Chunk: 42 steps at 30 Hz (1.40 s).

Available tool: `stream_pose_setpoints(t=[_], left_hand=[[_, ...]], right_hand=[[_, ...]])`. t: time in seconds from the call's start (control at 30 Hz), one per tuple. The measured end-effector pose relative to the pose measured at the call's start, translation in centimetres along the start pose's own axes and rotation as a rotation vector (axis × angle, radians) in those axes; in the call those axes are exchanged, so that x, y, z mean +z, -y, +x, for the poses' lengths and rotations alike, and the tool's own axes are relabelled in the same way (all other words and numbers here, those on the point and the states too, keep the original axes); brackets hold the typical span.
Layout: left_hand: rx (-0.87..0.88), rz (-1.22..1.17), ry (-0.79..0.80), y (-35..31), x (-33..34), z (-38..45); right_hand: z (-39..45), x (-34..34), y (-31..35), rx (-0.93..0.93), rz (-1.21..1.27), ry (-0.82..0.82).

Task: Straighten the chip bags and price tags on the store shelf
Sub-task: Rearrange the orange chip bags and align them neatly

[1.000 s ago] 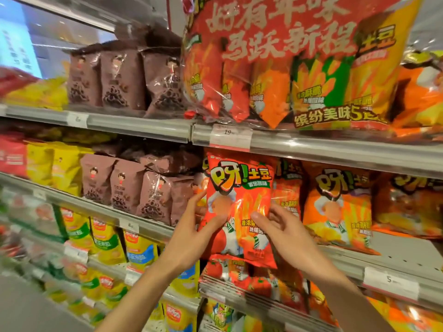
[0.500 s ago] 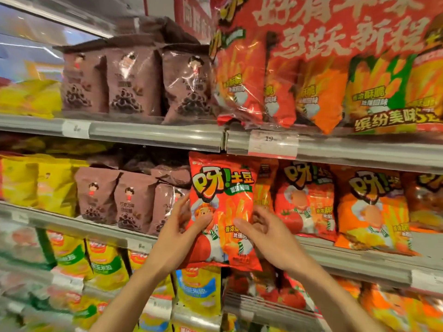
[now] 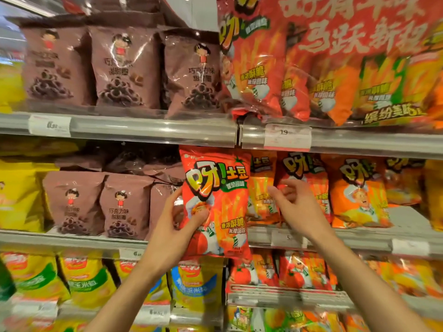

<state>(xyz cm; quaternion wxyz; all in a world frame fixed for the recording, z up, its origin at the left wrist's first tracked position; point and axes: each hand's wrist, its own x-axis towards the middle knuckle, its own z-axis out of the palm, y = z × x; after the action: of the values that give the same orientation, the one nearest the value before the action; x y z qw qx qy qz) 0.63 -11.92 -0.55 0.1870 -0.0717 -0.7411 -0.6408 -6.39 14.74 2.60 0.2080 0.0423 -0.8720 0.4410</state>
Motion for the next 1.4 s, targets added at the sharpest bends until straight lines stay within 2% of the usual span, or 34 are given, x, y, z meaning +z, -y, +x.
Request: stream_pose_setpoints(t=[0.13,0.43,0.63,0.83,1.0,1.13,1.4], left_hand=[[0.003,0.013,0.008,-0.2,0.0,-0.1],[0.026,0.098,-0.035,-0.7,-0.7,0.1],[0.026,0.098,-0.038,-1.1,0.5,0.2],[0.02,0.052,-0.001,-1.1,3.1,0.6],[0.017,0.1,0.072,-0.2,6.2,2.5],[-0.001,0.195,0.022,0.5,7.7,4.9],[-0.015,0.323,-0.05,0.5,10.0,8.0]], right_hand=[[1.1,1.9,0.0,0.035,-0.104,0.099],[1.8,2.8,0.8,0.042,0.059,0.021],[3.2,-1.1,0.6,0.02,0.151,-0.014],[1.7,-7.5,-3.3,-0.053,0.167,-0.025],[-0.8,-11.0,-6.7,-0.04,0.162,-0.155],[-2.0,-12.3,-8.9,0.035,0.201,-0.299],[-2.8,-10.7,-8.9,0.043,0.234,-0.303]])
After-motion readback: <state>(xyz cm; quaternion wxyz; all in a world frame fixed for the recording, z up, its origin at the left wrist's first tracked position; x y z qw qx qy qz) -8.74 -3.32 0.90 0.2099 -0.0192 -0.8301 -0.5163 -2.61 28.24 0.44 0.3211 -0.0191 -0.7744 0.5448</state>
